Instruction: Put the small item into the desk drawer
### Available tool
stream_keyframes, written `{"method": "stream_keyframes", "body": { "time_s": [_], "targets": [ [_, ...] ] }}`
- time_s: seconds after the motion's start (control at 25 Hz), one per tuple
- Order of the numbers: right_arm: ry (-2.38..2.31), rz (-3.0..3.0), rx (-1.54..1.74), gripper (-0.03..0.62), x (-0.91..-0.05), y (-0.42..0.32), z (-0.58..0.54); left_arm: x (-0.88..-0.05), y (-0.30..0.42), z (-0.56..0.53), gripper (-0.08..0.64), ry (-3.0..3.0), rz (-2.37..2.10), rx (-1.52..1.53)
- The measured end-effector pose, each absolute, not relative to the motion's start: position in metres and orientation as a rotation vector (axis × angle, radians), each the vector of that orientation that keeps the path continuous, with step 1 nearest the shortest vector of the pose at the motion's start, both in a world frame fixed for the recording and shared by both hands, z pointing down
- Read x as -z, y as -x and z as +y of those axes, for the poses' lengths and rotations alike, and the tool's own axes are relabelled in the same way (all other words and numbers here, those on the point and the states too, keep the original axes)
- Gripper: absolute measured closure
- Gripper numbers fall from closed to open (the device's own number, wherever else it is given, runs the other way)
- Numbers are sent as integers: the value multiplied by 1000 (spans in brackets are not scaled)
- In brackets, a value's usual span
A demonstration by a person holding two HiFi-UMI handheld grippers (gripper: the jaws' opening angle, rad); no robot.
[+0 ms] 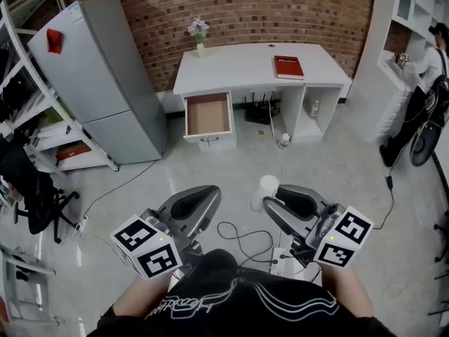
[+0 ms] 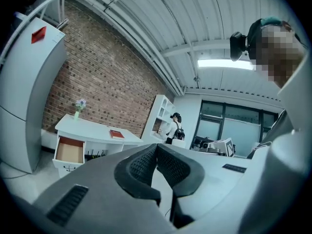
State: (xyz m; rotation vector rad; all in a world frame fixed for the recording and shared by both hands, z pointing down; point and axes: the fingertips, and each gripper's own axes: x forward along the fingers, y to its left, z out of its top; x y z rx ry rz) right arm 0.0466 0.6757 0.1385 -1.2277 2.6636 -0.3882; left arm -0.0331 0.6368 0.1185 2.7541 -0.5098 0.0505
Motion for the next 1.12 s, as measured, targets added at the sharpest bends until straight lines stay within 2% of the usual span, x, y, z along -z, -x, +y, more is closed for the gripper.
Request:
{"method": "stream_keyframes", "body": {
  "time_s": [0.72,1.12],
  "targets": [
    [1324,2645,497,477,-180,-64,577,-165,22,535,538,-2676,-463,-32],
    [1318,2653,645,477,-207,-94,409,-198,-7,364,538,-2569,-495,-64]
  ]
}}
